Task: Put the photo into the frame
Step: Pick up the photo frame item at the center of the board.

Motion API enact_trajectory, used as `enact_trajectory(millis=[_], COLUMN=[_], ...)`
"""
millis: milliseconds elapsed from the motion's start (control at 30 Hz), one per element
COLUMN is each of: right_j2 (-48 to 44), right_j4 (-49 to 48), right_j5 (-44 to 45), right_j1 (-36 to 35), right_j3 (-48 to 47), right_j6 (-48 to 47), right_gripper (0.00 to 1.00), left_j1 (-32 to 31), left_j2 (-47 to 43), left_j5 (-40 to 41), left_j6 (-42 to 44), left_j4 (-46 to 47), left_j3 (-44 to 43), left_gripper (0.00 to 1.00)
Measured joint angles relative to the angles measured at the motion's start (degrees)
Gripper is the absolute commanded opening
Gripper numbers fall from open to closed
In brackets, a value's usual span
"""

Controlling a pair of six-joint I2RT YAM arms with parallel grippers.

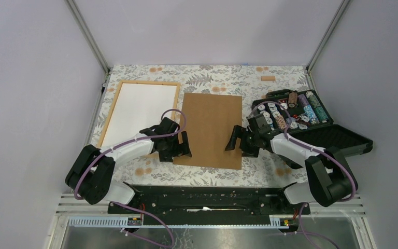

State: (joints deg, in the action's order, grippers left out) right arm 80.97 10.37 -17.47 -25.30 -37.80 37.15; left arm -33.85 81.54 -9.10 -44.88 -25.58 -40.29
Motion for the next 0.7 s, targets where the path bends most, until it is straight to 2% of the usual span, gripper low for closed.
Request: enact_trajectory(millis=[367,700], right_j2=[-8.96,-10.97], right_j4=[1.84,2.05], right_j5=[0.74,2.86], right_j1=[0.48,0.96], right_j3=[1.66,1.31], right_j6=[6.25,7.41], right_gripper=[1.00,1.00], left_j1=[0.15,0.28], left_j2=[-0.85,1.53], left_j5=[-1.07,-2.69], left_j6=[-0.22,-0.83], left_j4=[1.70,1.44], left_j3=[0.96,-0.70], left_gripper=[0.98,0.98])
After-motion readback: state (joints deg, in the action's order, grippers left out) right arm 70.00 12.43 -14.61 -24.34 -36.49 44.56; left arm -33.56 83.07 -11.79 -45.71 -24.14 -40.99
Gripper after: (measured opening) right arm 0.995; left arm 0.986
